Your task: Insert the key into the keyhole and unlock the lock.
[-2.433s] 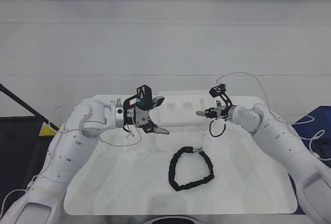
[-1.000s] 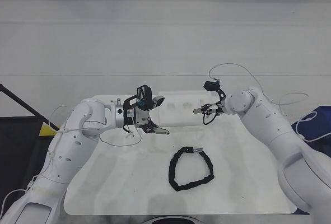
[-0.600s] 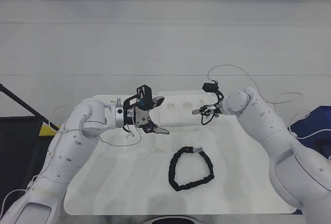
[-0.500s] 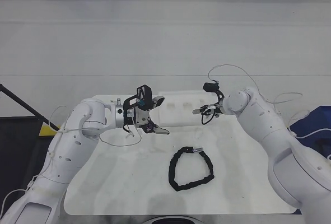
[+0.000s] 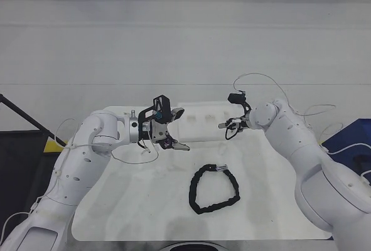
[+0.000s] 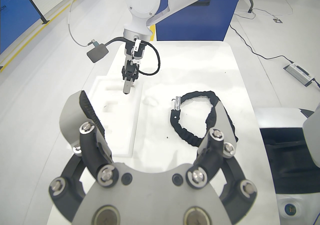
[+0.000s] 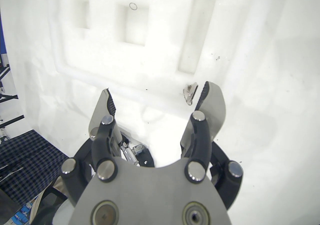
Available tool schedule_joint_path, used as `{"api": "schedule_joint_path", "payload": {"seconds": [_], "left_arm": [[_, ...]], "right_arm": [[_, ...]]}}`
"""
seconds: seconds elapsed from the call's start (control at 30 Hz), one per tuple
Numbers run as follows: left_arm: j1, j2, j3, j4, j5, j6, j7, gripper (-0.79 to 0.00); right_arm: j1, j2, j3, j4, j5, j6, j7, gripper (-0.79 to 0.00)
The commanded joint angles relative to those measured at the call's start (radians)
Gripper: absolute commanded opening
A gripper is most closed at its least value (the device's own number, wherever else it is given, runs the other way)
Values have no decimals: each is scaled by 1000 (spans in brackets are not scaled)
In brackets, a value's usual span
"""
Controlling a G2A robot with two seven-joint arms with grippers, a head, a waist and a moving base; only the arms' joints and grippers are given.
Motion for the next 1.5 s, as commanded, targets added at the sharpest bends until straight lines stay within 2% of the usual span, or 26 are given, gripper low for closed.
{"api": "schedule_joint_path", "payload": {"seconds": [0.0, 0.13, 0.17, 0.33, 0.57, 1.0, 1.13, 1.3, 1.47], "left_arm": [[0, 0, 0, 0, 0, 0, 0, 0], [0, 0, 0, 0, 0, 0, 0, 0], [0, 0, 0, 0, 0, 0, 0, 0], [0, 0, 0, 0, 0, 0, 0, 0], [0, 0, 0, 0, 0, 0, 0, 0], [0, 0, 0, 0, 0, 0, 0, 0], [0, 0, 0, 0, 0, 0, 0, 0], [0, 0, 0, 0, 0, 0, 0, 0], [0, 0, 0, 0, 0, 0, 0, 0]], "right_arm": [[-1, -4, 0, 3, -7, 2, -9, -237], [-4, -11, 7, 19, -8, 13, -24, -394], [-5, -13, 9, 21, -8, 16, -28, -403], [-6, -18, 17, 36, -13, 22, -36, -440], [-6, -24, 22, 44, -32, 40, -40, -446], [-6, -36, 32, 54, -67, 76, -52, -505], [-7, -39, 35, 58, -77, 83, -52, -529], [-12, -43, 40, 61, -84, 94, -57, -600], [-16, -46, 48, 64, -88, 109, -67, -613]]}}
